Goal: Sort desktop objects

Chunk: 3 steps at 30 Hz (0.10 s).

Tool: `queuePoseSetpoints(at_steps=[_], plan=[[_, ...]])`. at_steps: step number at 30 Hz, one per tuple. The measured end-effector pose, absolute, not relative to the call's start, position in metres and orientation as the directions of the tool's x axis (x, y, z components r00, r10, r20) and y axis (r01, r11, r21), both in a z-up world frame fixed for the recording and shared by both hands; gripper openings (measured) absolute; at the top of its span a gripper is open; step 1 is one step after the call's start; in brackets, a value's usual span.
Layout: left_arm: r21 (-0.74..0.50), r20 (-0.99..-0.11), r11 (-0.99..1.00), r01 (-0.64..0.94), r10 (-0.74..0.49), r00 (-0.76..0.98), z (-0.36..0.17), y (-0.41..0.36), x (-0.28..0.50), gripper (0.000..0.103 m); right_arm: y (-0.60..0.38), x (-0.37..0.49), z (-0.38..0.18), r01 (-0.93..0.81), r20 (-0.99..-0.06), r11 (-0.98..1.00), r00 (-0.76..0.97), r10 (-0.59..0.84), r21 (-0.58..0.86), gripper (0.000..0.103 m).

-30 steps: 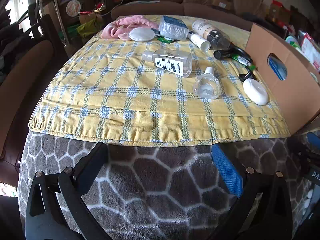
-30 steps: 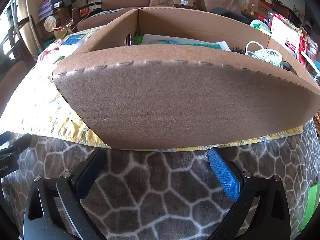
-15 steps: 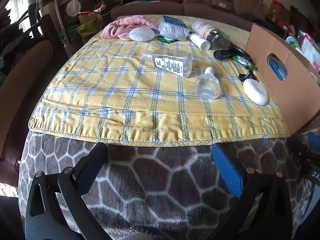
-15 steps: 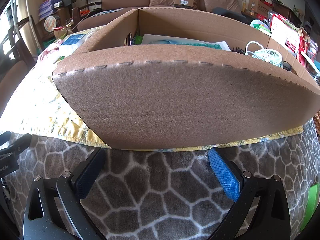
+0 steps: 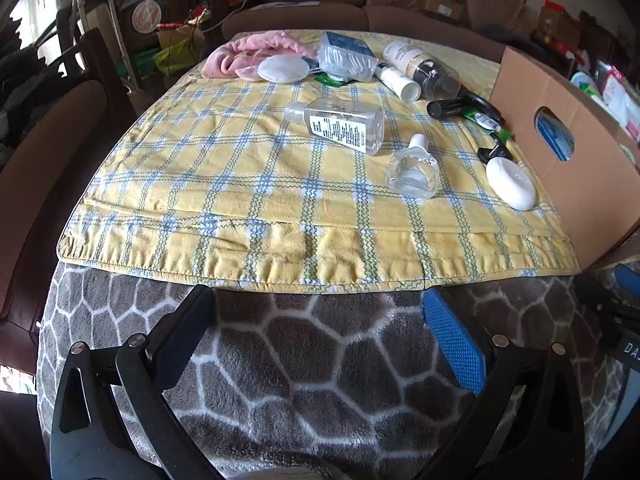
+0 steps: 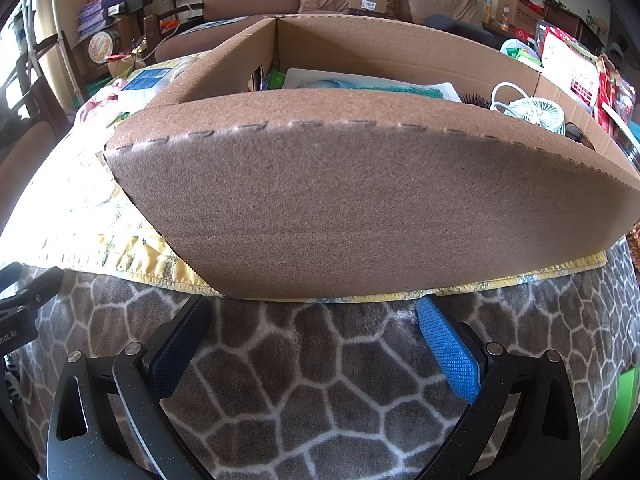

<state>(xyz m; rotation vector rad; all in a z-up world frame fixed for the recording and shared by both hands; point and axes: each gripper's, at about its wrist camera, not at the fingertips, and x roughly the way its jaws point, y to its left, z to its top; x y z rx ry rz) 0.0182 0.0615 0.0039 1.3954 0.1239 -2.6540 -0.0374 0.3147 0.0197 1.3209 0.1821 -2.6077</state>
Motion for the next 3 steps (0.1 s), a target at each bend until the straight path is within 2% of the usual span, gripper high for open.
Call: queuePoseSetpoints(at_steps=[3], plan=[[-0.005, -0.824, -0.987, 0.162, -0.087, -0.559, 0.0041, 0.0612, 0.0185, 0.103, 0.3147, -0.0375, 0.0197, 0.243, -0.807, -0.970, -0.575, -0.133, -0.014, 0.103]])
